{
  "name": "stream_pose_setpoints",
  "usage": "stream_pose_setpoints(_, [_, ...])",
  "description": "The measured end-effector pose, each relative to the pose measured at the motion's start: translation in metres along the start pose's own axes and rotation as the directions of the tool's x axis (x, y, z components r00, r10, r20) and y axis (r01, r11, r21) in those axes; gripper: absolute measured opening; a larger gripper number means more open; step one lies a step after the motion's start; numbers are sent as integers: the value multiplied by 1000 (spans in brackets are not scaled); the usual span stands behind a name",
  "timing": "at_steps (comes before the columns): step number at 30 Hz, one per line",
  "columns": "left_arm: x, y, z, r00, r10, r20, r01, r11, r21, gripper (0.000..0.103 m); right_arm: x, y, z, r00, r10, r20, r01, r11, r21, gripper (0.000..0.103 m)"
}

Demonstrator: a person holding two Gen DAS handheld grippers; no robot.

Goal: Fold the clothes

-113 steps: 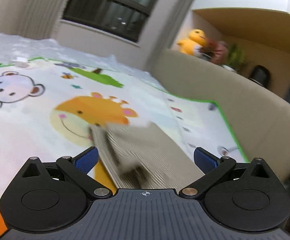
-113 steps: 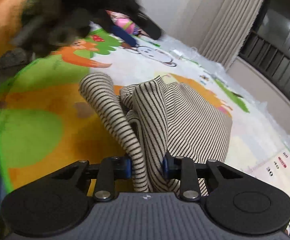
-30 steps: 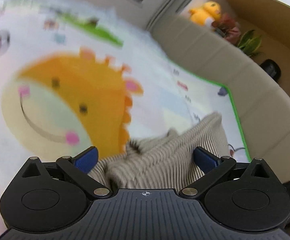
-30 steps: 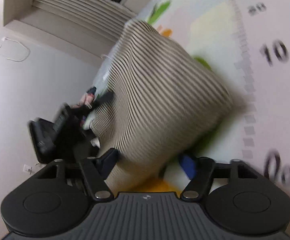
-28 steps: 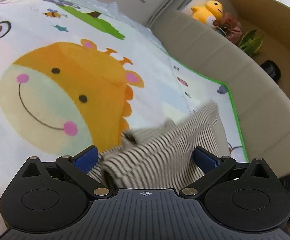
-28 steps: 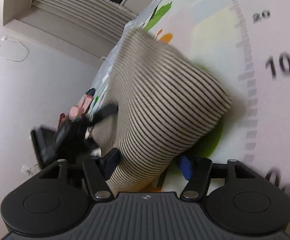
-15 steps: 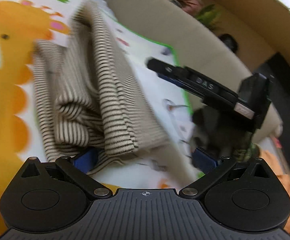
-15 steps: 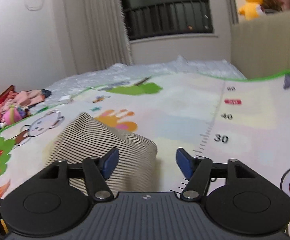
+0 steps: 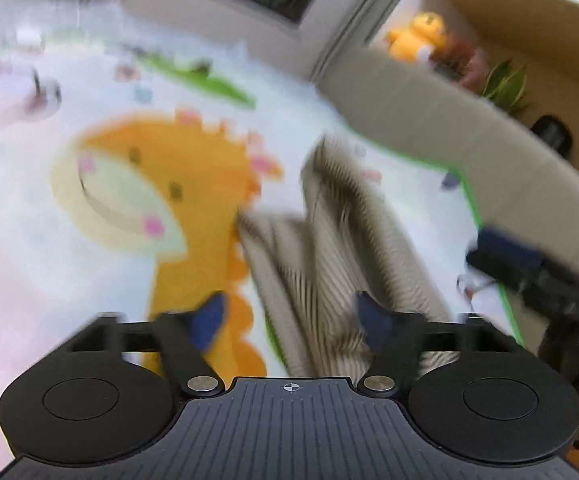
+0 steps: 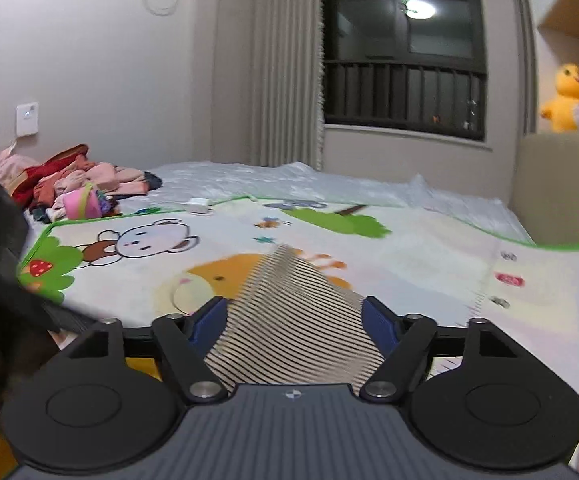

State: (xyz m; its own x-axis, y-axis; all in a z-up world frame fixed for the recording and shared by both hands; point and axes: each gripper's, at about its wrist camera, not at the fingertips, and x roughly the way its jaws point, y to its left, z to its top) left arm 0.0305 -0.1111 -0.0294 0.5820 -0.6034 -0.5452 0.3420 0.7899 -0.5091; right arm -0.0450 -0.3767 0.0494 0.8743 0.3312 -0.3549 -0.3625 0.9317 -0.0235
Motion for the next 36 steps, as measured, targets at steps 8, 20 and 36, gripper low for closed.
stream_pose_setpoints(8, [27, -18, -30, 988, -145, -63, 148, 988, 45, 75, 27, 17, 16, 1000, -16, -13, 15, 998, -57, 70])
stream_pose_setpoints(20, [-28, 53, -21, 991, 47, 127, -30, 991, -129, 74, 5, 61, -41, 995, -69, -73, 42, 945, -326, 82])
stream_pose_setpoints(36, [-26, 59, -24, 985, -4, 170, 23, 994, -109, 82, 7, 57, 6, 999, -8, -54, -13, 924, -381, 29])
